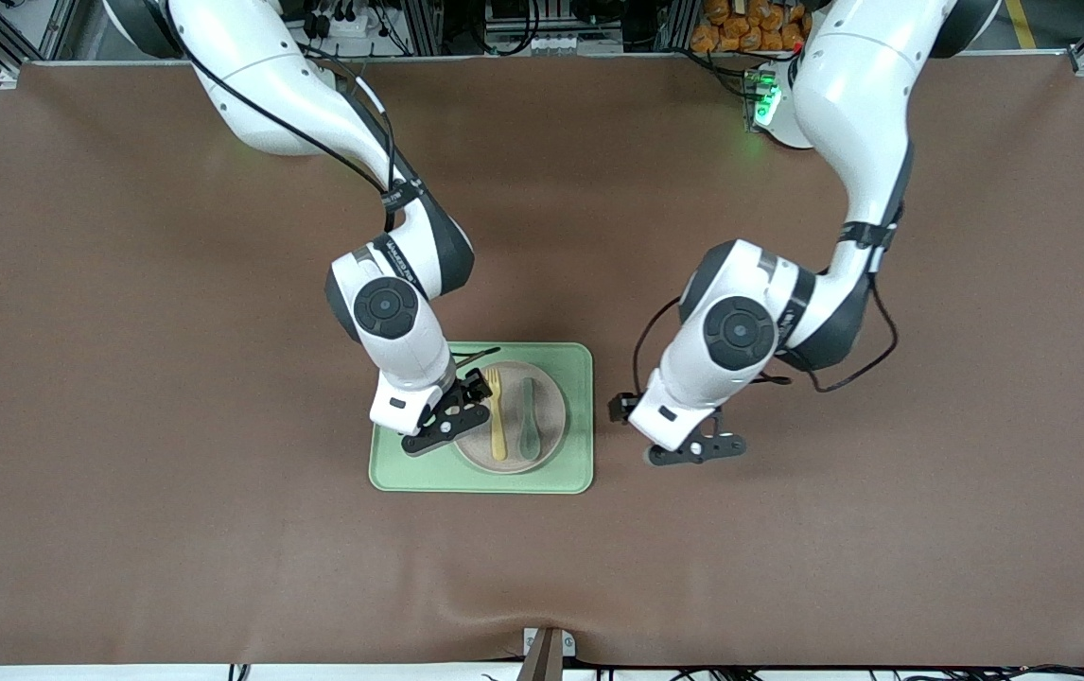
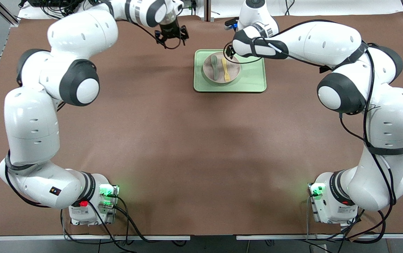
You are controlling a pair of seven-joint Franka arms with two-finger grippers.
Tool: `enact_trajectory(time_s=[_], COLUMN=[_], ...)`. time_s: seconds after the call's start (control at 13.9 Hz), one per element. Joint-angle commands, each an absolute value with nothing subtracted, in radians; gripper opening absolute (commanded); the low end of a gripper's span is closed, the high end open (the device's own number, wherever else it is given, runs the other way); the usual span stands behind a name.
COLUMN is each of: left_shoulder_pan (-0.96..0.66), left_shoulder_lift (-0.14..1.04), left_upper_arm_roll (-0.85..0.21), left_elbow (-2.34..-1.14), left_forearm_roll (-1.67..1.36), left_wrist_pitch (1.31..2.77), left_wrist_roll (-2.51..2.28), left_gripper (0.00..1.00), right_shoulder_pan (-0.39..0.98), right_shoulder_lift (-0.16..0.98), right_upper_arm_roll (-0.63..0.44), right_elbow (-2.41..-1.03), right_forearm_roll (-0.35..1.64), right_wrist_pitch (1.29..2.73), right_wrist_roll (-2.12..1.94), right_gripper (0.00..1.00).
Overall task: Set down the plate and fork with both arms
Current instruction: 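Release the plate and withdraw the left gripper while the right gripper hovers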
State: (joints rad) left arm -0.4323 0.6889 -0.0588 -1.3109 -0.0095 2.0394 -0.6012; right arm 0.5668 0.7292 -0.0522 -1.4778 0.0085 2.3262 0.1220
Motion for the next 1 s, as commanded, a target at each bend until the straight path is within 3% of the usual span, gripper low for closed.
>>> enact_trajectory(time_s=[0.0, 0.57, 0.93], left_shoulder_pan=[-0.394, -0.224, -0.18], left_shoulder_lift=[0.627, 0.561, 0.454], left_upper_arm_roll=[-0.058, -0.058, -0.014], left_elbow=[-1.339, -1.341, -1.38], left_forearm_roll=[0.04, 0.046, 0.046], left_wrist_pitch=[1.982, 1.887, 1.848], left_wrist_roll=[-0.572, -0.289, -0.097], left_gripper=[1.0, 1.0, 1.0], right_shoulder_pan=[0.56, 0.626, 0.638], right_shoulder_lift=[0.784, 0.799, 0.808], right_upper_arm_roll=[-0.055, -0.055, -0.057], right_elbow=[-1.443, -1.44, -1.44], right_forearm_roll=[0.034, 0.031, 0.021], right_wrist_pitch=[2.338, 2.338, 2.382], right_wrist_roll=[0.138, 0.343, 0.489], right_gripper=[1.0, 1.0, 1.0])
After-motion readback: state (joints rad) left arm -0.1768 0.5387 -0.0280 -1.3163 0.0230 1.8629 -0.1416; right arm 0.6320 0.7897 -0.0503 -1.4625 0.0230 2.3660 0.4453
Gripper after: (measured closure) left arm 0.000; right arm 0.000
